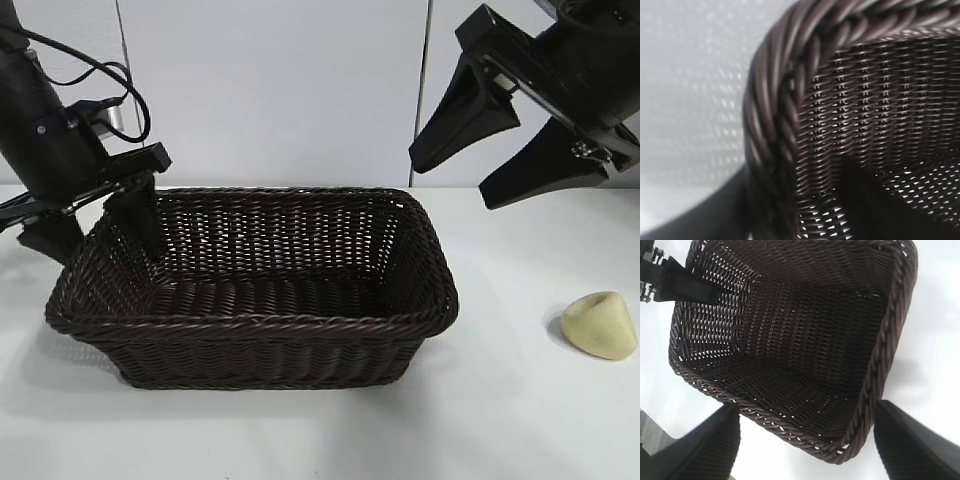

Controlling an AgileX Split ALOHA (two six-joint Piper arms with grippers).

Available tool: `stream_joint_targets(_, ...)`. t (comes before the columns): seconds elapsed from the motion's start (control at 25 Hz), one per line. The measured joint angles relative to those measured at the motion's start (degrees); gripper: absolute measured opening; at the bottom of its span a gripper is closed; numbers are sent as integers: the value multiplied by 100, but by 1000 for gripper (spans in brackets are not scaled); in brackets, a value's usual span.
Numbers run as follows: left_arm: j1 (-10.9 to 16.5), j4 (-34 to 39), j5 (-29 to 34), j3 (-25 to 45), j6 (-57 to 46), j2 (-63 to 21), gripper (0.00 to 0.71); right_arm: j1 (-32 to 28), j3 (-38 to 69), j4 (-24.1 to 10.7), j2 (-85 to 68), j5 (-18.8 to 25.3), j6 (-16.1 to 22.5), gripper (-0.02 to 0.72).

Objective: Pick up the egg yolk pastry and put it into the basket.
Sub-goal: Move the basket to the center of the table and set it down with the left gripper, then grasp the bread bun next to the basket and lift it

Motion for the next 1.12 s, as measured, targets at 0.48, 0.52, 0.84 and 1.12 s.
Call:
stream_joint_targets(0.48,0,852,667,-486,-421,-734,606,0,0,0,0,0,0,537)
stream_joint_targets(0.52,0,969,713,-538,-492,-812,606,0,0,0,0,5,0,537)
stream_joint_targets(0.84,76,1930,974,-855,-881,-908,607,0,0,5,0,5,0,537)
stream_joint_targets(1.12,757,2406,987,-855,-909,-908,607,0,0,5,0,5,0,537)
